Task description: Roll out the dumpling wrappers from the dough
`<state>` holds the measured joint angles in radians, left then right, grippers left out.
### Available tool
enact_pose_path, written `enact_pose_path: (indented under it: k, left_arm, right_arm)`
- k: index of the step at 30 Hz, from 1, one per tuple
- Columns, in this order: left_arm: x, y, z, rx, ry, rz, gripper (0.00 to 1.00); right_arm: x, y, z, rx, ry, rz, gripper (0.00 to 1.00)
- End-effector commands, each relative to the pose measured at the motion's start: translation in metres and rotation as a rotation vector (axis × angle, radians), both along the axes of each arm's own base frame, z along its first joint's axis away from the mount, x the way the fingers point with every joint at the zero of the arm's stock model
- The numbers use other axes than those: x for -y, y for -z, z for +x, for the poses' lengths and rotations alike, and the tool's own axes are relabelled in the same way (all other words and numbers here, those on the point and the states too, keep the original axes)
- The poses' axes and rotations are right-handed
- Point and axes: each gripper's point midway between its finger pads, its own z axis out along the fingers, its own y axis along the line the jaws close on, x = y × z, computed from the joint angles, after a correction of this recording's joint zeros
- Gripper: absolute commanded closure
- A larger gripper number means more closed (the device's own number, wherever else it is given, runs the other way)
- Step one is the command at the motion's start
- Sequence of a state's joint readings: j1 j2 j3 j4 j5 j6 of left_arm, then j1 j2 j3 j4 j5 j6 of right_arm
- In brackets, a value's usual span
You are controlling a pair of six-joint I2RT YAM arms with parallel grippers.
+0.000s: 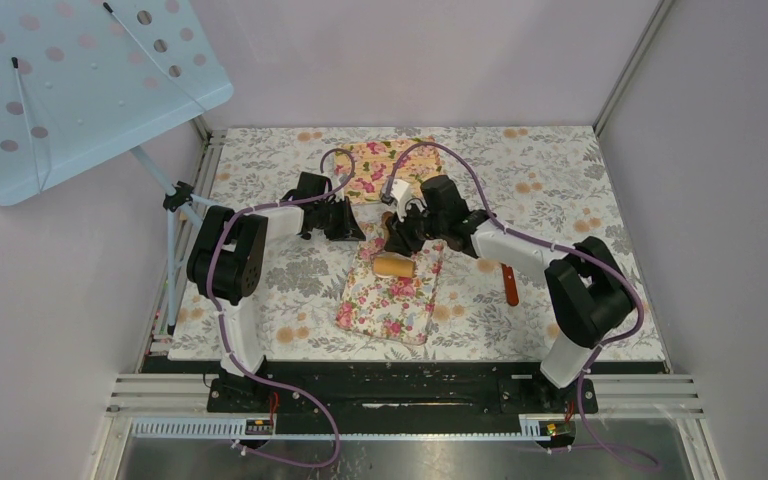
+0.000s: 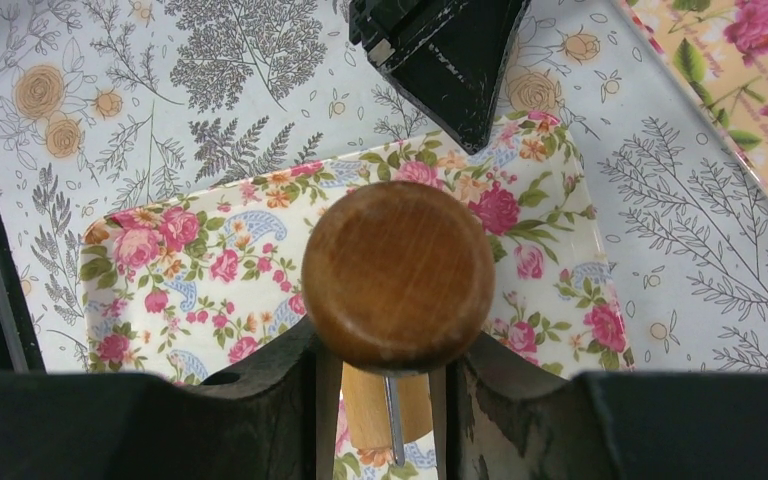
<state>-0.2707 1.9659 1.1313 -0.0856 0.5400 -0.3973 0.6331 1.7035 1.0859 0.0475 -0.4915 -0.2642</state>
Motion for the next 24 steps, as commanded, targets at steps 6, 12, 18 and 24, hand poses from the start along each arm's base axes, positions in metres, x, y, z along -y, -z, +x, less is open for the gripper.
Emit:
enact_pose_path:
  k: [6,12,18,24]
  left_arm:
    - [-0.014,0.02,-0.009,-0.056,-0.025,0.068,1.0]
    - [-0.013,0.019,-0.009,-0.057,-0.024,0.066,1.0]
    - [-0.013,0.02,-0.01,-0.058,-0.023,0.065,1.0]
    - [-0.013,0.02,-0.01,-0.06,-0.023,0.065,1.0]
  right_arm:
    - [0.027,0.064,-0.013,-0.125,0.029,-0.164,1.0]
    - [0.026,0.057,-0.029,-0.167,0.047,-0.087,1.0]
    - [0.028,0.056,-0.046,-0.2,0.061,-0.021,1.0]
    - [0.026,0.052,-0.058,-0.239,0.043,0.015,1.0]
